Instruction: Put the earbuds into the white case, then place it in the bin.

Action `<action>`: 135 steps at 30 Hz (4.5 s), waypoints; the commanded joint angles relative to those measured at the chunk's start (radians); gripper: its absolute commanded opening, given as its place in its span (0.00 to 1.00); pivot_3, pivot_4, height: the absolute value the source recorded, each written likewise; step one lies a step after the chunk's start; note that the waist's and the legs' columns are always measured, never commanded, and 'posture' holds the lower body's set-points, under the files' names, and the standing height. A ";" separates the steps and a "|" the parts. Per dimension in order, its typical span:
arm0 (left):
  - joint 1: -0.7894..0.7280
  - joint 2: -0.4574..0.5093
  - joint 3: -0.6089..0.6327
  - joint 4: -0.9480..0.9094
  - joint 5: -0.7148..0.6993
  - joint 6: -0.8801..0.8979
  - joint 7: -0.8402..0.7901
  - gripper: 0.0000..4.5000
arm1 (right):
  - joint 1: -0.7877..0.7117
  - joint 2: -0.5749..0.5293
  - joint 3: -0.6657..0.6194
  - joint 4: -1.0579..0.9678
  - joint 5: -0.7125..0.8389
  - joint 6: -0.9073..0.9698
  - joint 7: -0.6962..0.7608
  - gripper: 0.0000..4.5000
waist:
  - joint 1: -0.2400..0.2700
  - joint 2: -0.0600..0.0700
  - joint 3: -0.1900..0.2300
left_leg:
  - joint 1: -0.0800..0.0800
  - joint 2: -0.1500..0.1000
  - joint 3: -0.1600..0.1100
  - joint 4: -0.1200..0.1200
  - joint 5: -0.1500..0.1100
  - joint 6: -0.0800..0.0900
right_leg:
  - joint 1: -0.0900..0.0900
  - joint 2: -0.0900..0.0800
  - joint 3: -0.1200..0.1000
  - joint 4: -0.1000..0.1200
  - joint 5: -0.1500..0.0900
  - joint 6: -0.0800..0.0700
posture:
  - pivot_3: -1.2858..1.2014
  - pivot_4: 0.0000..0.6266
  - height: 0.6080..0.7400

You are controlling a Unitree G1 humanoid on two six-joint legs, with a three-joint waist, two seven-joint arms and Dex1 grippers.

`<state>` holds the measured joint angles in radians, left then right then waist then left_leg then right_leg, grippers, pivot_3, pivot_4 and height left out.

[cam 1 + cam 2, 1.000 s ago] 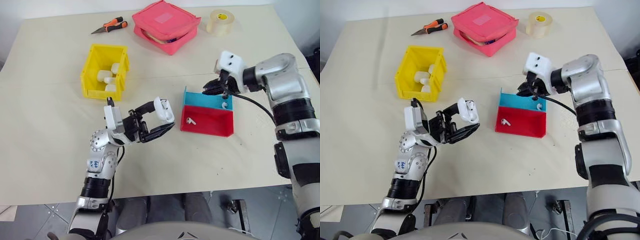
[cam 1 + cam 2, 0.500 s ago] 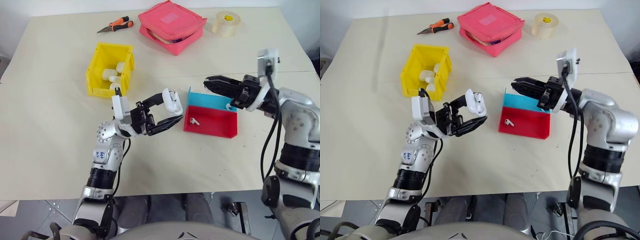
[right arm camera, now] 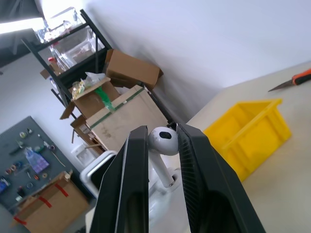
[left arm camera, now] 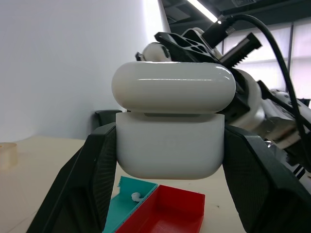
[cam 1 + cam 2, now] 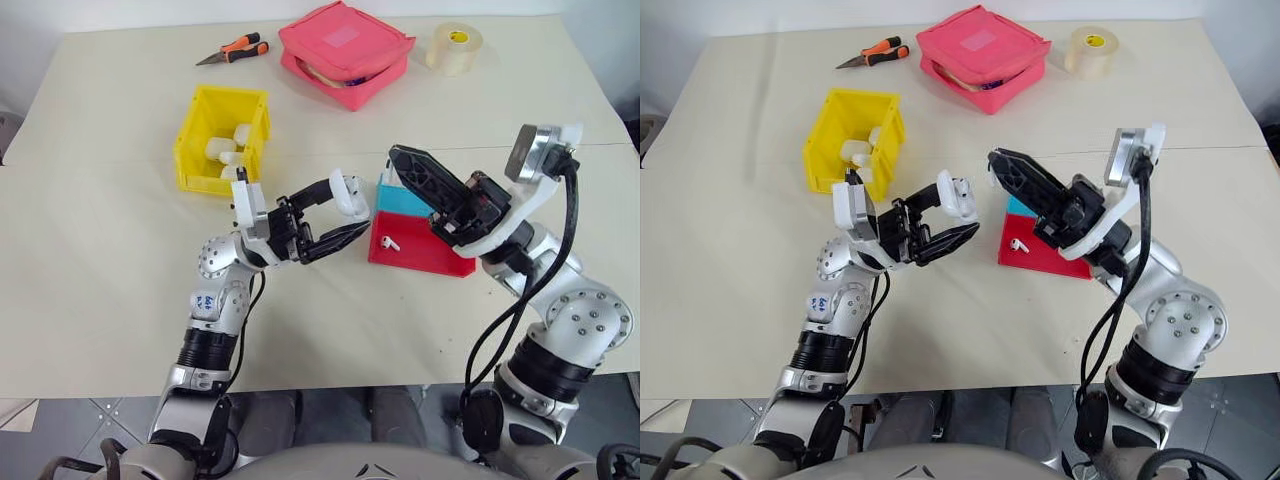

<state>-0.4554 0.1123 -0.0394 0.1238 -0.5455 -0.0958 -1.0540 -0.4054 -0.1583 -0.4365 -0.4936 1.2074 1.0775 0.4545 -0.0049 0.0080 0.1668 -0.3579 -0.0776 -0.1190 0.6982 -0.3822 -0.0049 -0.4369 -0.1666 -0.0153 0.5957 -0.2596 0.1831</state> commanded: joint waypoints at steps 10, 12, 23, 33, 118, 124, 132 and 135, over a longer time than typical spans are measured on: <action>-0.016 -0.020 -0.003 -0.018 -0.002 0.000 0.015 0.62 | 0.119 -0.021 0.158 -0.077 0.066 -0.178 -0.064 0.14 | 0.000 0.000 0.000 | 0.000 0.000 0.000 0.000 0.000 0.000 | 0.000 0.000 0.000 0.000 0.000 0.000 | 0.52 0.24 1.00; -0.015 -0.021 -0.005 -0.018 -0.002 0.002 0.012 0.62 | 0.129 -0.021 0.183 -0.078 0.063 -0.201 -0.068 0.14 | 0.000 0.000 0.000 | 0.000 0.000 0.000 0.000 0.000 0.000 | 0.000 0.000 0.000 0.000 0.000 0.000 | 0.52 0.24 1.00; -0.028 -0.043 0.008 -0.006 -0.016 0.008 0.025 0.62 | 0.182 -0.054 0.272 -0.066 0.003 -0.298 -0.051 0.14 | 0.001 0.000 0.000 | 0.000 0.000 0.000 0.000 0.000 0.000 | 0.000 0.000 0.000 0.000 0.000 0.000 | 0.52 0.24 1.00; -0.038 -0.048 0.022 -0.009 -0.030 0.038 0.014 0.62 | 0.211 -0.146 0.361 -0.086 -0.095 -0.379 0.058 0.40 | 0.002 0.000 0.000 | 0.001 0.000 0.001 -0.001 0.000 0.000 | 0.001 0.001 0.000 -0.001 0.000 0.000 | 0.52 0.24 1.00; -0.347 0.333 0.260 0.336 0.246 0.357 0.641 0.79 | 0.305 -0.423 0.320 -0.096 -0.675 -0.848 0.292 1.00 | 0.003 -0.002 0.001 | 0.005 0.001 0.002 -0.002 -0.002 0.002 | 0.007 0.002 -0.002 -0.005 0.001 0.001 | 0.52 0.24 1.00; -0.306 0.355 0.241 0.271 0.237 0.339 0.548 0.99 | 0.314 -0.425 0.319 -0.088 -0.675 -0.850 0.288 1.00 | 0.003 -0.002 0.001 | 0.005 0.001 0.001 -0.002 -0.002 0.002 | 0.007 0.002 -0.002 -0.005 0.001 0.001 | 0.52 0.24 1.00; -0.075 0.534 0.236 -0.002 0.224 0.286 0.284 0.99 | 0.325 -0.494 0.291 -0.019 -0.640 -0.838 0.413 1.00 | -0.002 -0.002 0.001 | 0.005 0.001 0.002 -0.002 -0.002 0.002 | 0.006 0.002 -0.002 -0.005 0.001 0.001 | 0.52 0.24 1.00; 0.083 0.632 0.257 -0.124 0.179 0.289 0.149 0.99 | 0.323 -0.526 0.275 0.039 -0.597 -0.810 0.471 1.00 | -0.010 -0.001 0.001 | 0.006 0.002 0.003 -0.005 -0.002 0.002 | 0.005 0.002 0.000 -0.005 0.000 0.001 | 0.52 0.24 1.00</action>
<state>-0.4104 0.7265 0.1918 0.0886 -0.3196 0.2044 -0.8379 -0.0738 -0.6774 -0.1364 -0.4686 0.5705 0.2601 0.8902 -0.0144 0.0066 0.1677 -0.3513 -0.0754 -0.1157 0.6929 -0.3838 -0.0032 -0.4313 -0.1651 -0.0157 0.5908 -0.2593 0.1834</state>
